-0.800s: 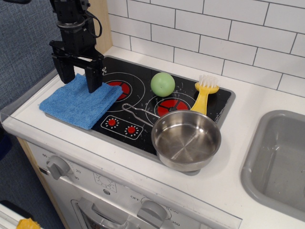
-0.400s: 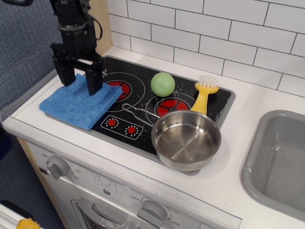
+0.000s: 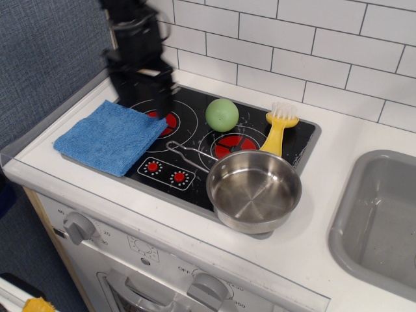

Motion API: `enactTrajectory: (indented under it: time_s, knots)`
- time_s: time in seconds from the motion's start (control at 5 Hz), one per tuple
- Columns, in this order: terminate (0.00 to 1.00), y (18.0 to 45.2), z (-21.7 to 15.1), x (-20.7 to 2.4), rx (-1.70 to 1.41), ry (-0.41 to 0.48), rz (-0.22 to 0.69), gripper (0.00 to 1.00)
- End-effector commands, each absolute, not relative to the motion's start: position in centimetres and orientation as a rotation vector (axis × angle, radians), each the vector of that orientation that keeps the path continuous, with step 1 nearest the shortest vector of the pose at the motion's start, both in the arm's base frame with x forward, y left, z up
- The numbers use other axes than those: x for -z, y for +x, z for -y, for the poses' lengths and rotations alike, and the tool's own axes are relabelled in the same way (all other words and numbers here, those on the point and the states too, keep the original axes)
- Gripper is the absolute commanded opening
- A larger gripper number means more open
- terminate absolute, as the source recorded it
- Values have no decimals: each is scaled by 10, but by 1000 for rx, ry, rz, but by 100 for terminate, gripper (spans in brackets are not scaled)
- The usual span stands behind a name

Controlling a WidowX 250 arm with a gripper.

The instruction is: Move the pear to the towel

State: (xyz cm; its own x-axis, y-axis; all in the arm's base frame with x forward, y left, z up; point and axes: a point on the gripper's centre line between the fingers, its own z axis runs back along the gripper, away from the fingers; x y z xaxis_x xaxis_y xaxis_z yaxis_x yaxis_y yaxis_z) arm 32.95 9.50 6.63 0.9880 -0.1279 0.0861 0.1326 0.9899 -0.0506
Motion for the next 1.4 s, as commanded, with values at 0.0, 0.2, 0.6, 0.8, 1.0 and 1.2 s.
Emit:
enactTrajectory:
  time_s: [0.0, 0.2, 0.6, 0.8, 1.0, 1.2]
  knots:
    - [0, 369, -31, -102, 274, -70, 198, 100]
    - [0, 389, -20, -89, 259, -59, 176, 100]
    - [0, 393, -45, -65, 200, 45, 99, 100]
    - [0, 390, -51, -57, 201, 67, 70, 100]
    - [0, 386, -44, -42, 226, 65, 27, 100]
    - [0, 383, -39, -37, 239, 60, 13, 100]
